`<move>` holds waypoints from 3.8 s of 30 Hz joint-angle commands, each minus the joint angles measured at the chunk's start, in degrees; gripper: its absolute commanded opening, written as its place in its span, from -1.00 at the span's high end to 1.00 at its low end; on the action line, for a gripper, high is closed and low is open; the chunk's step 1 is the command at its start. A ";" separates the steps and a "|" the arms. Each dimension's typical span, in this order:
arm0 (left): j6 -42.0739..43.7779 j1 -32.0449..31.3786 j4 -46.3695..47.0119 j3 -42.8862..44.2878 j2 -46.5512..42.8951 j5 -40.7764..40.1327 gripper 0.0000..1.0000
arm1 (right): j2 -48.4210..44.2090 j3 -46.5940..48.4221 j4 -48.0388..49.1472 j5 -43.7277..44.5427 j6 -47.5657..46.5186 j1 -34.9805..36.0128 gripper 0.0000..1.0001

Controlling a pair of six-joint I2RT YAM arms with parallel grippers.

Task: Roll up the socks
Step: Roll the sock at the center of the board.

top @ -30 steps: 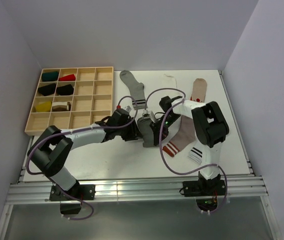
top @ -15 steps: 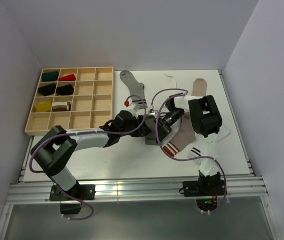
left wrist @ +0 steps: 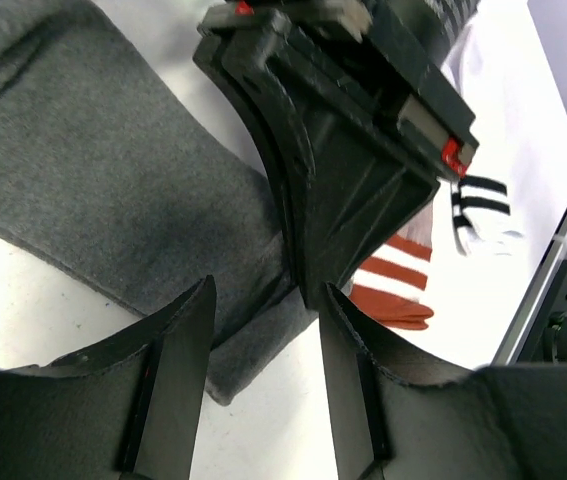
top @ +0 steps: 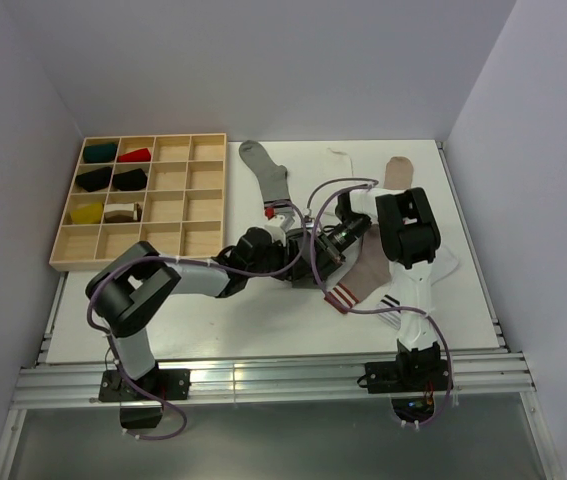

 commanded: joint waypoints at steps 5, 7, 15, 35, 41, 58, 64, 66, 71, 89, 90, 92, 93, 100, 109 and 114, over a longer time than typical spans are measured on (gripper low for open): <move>2.70 -0.26 3.66 -0.05 2.46 3.45 -0.01 | 1.53 1.98 -1.32 -1.01 2.15 -1.52 0.99; 2.44 -0.26 4.10 -0.31 3.08 3.54 0.01 | 1.62 1.98 -0.70 -0.74 2.69 -1.52 0.99; 1.30 -0.26 5.69 -1.55 3.69 4.51 0.03 | 2.68 2.42 0.26 -0.57 4.79 -2.05 0.99; -4.24 0.09 6.04 -4.09 6.42 4.86 0.99 | -6.71 -5.12 14.40 6.27 14.63 -2.22 0.87; -5.91 0.97 6.13 -5.94 6.77 6.88 0.99 | -18.84 -11.98 24.60 9.54 17.28 -2.31 0.66; -12.94 8.17 -4.50 -4.63 9.05 24.10 0.99 | -55.13 -35.71 46.84 23.06 7.97 3.48 0.27; -10.66 10.19 -18.12 0.47 11.34 29.20 0.99 | -61.56 -47.40 54.84 34.93 5.33 17.52 0.14; -10.30 10.98 -21.01 1.61 12.39 30.17 0.99 | -62.80 -49.17 57.72 37.91 4.71 20.79 0.04; -8.55 12.13 -26.48 3.90 14.15 32.54 0.99 | -64.47 -53.65 62.57 44.60 3.48 28.08 -0.04; -6.44 13.01 -33.69 7.24 16.88 33.69 0.99 | -59.56 -57.79 75.50 57.18 1.90 42.34 -0.08; -6.35 13.01 -33.95 7.24 16.97 33.69 0.99 | -59.03 -57.62 75.59 57.18 1.81 42.60 -0.08; -6.00 12.92 -34.30 7.50 16.97 33.60 0.99 | -57.71 -57.44 75.94 57.44 1.90 43.13 -0.06; -5.74 13.01 -34.82 7.59 17.05 33.52 0.99 | -57.35 -57.35 76.03 57.44 1.90 43.30 -0.06; -6.08 12.92 -35.01 7.95 17.32 32.99 0.99 | -54.10 -55.16 75.94 58.94 3.39 43.92 0.23; -8.37 13.10 -33.60 7.77 14.60 30.45 0.64 | -52.43 -50.06 65.76 51.04 6.56 40.76 0.66; -8.46 13.53 -32.72 8.29 11.08 27.02 0.39 | -50.24 -43.83 55.12 40.51 6.91 35.49 0.70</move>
